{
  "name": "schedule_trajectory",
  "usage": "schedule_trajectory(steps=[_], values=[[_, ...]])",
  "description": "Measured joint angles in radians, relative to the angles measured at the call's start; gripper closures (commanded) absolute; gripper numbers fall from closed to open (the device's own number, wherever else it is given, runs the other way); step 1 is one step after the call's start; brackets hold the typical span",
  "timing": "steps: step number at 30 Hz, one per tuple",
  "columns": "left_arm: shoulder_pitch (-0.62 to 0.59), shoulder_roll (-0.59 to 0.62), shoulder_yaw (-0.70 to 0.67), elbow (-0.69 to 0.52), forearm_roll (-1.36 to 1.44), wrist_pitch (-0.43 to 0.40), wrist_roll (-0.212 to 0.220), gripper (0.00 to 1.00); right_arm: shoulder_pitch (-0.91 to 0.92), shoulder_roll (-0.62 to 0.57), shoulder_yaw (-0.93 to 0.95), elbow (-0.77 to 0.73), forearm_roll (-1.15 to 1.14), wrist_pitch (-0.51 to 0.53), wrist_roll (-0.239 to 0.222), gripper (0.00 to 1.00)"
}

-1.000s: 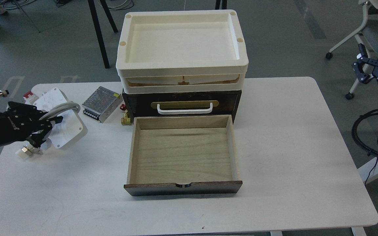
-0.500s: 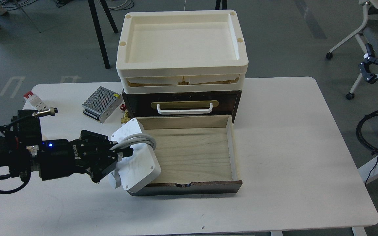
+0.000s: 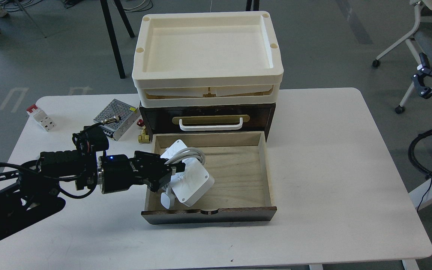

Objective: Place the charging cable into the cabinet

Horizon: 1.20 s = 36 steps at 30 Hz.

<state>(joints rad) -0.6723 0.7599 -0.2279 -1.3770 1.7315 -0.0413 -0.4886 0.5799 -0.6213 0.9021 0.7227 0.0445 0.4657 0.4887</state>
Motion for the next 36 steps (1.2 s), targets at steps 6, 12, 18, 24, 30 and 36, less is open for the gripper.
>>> schedule_trajectory(steps=[6,12,18,24,30,36], values=[[-0.020,-0.057,0.000,0.051,-0.070,-0.005,0.000,0.89,0.000,0.000,0.000,-0.002,0.000,0.001,0.000,0.00],[-0.016,-0.115,0.004,0.107,-0.077,-0.002,0.000,0.59,0.000,0.000,0.000,-0.001,0.000,0.001,0.000,0.00],[-0.011,-0.116,0.006,0.109,-0.069,-0.001,0.000,0.30,0.000,0.002,0.000,-0.002,0.000,0.001,0.000,0.00],[-0.015,-0.101,0.000,0.099,-0.078,0.002,0.000,0.21,-0.001,0.006,0.000,-0.001,0.000,0.001,0.000,0.00],[-0.006,0.092,-0.096,0.052,-0.202,0.010,0.000,0.19,0.001,0.000,-0.002,0.004,0.000,-0.001,0.000,0.00],[0.020,0.274,-0.153,0.078,-0.777,-0.077,0.000,0.17,0.013,-0.004,-0.005,0.030,0.000,-0.013,0.000,0.00]])
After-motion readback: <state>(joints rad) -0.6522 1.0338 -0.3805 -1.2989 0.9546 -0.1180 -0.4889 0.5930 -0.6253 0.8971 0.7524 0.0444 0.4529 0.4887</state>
